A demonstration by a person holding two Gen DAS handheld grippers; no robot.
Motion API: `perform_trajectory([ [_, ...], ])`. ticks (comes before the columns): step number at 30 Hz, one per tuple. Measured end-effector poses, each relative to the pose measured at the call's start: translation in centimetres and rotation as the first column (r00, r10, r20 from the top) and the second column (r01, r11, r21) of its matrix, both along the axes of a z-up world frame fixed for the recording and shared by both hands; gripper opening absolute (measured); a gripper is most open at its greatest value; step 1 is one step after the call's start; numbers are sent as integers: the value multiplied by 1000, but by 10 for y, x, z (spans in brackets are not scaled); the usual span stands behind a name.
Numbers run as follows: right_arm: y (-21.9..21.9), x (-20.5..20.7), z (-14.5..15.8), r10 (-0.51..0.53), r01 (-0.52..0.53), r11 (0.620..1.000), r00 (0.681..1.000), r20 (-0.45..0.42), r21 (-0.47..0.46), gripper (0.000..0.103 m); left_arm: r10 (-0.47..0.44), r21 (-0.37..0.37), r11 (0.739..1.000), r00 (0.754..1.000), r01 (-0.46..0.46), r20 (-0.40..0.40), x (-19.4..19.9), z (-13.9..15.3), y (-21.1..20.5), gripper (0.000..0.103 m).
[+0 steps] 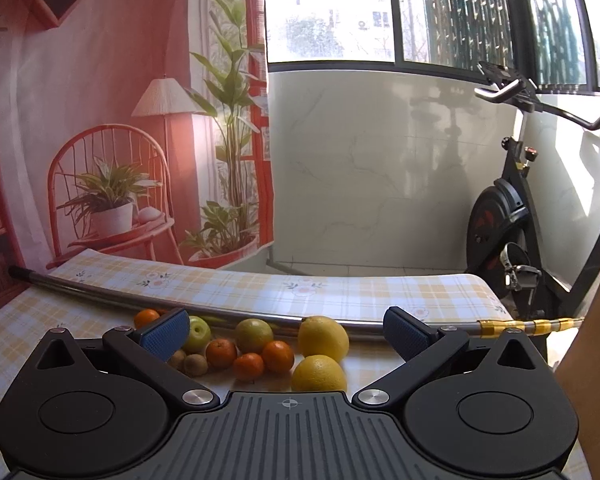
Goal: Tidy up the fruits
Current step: 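Move the right gripper down onto the large yellow orange and close it, then grasp a brown kiwi with the left gripper while the right gripper lifts the yellow orange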
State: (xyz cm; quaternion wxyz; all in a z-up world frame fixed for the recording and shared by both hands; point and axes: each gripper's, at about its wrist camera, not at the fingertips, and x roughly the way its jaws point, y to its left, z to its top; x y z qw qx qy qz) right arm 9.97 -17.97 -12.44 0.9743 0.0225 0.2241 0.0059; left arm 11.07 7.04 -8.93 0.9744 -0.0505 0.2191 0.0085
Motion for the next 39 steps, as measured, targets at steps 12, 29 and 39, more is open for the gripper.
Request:
perform_trajectory([
  [12,-19,42,-66,-11,13,999,999,-51,44,94,41,22,999,996,-40,-78,30,-32,2,103],
  [29,-25,82,-125,1,11,997,988,-154,82,64,-87,48,995,995,89,-54,53,-49,-25,101],
  [39,-27,82,-128,-21,38,995,983,-181,91,61,-156,36,986,976,163,-149,81,-73,-42,92],
])
